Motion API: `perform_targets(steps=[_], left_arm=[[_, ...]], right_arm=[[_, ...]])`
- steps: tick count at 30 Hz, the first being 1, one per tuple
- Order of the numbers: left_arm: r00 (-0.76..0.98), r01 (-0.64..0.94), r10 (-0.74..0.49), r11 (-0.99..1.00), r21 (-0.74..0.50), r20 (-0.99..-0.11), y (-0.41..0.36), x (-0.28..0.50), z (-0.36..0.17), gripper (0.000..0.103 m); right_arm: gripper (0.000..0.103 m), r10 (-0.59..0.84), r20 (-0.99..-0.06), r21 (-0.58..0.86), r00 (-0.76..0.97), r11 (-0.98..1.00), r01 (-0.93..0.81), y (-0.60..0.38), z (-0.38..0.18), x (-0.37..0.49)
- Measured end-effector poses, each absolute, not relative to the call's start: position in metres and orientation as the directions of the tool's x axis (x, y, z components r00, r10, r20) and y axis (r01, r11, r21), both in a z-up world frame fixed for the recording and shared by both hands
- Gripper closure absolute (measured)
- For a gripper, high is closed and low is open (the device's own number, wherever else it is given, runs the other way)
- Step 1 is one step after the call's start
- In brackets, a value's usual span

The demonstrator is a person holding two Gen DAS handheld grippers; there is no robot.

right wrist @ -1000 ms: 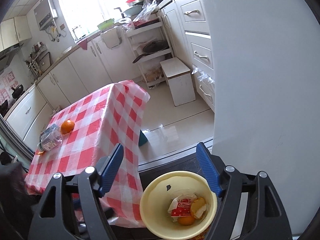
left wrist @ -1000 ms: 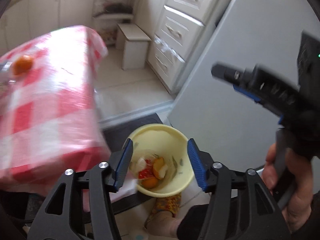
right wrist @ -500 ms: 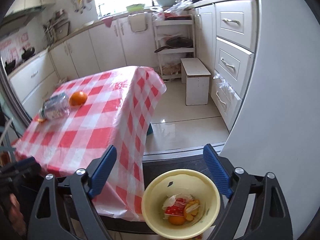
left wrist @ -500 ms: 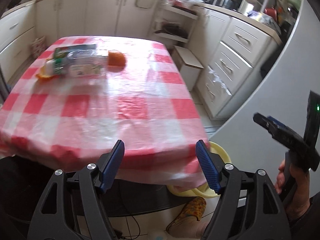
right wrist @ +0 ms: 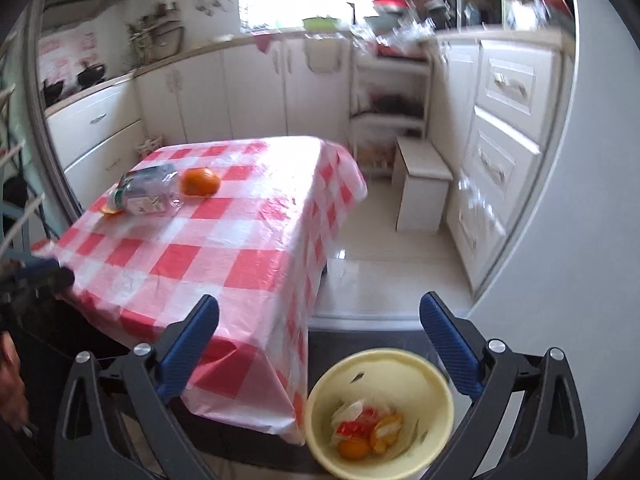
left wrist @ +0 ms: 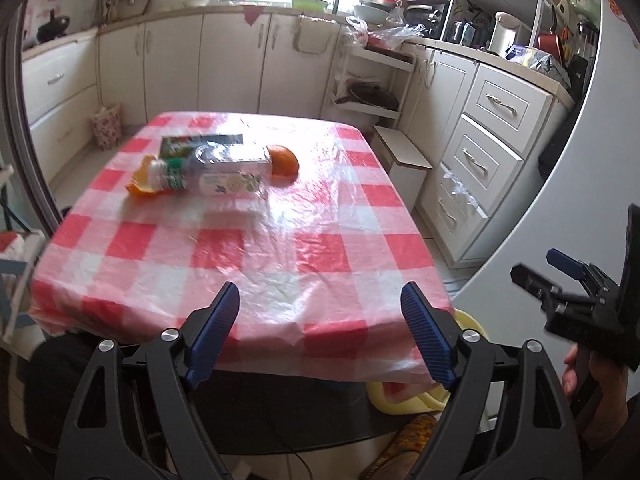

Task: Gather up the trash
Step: 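Bring both empty tools back over the table, then lower the left gripper toward an orange peel while the right approaches the clear plastic bottle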

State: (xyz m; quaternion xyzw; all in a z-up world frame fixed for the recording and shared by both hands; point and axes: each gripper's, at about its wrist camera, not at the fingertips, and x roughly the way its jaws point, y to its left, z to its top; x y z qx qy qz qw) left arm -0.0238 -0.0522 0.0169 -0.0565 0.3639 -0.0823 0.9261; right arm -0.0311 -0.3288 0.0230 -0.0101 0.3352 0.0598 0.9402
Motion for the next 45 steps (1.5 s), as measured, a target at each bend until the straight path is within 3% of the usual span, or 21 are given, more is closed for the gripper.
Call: perform_targets(steps=[3,20,29,37,45], left_arm=[[0.727,0.088,-0.152,0.988,-0.129,-0.669,-0.049,-0.020,0.015,0.022],[0.689,-0.061,-0.037,0.992,-0.108,-0.724,0.008,0.010,-0.020,0.020],[0.723,-0.134,0.019,0.985,-0.113,-0.690,0.060,0.030,-0.010,0.020],[0.705,-0.340,0.041,0.896,-0.286,-0.708,0.142,0.081,-0.021,0.020],[0.677,-0.421,0.053,0.847,-0.326,-0.734,0.168,0.124,-0.049,0.020]], right_arm=[[0.007,0.137,-0.667,0.033,0.732,0.988,-0.154,-0.314,0.011,-0.017],[0.007,0.205,-0.649,-0.059,0.733,0.947,-0.317,-0.245,0.006,-0.004],[0.007,0.216,-0.661,-0.059,0.718,0.940,-0.336,-0.220,0.003,0.008],[0.007,0.217,-0.669,-0.029,0.710,0.948,-0.317,-0.208,0.003,0.025],[0.007,0.255,-0.692,0.140,0.676,0.965,-0.221,-0.214,0.000,0.085]])
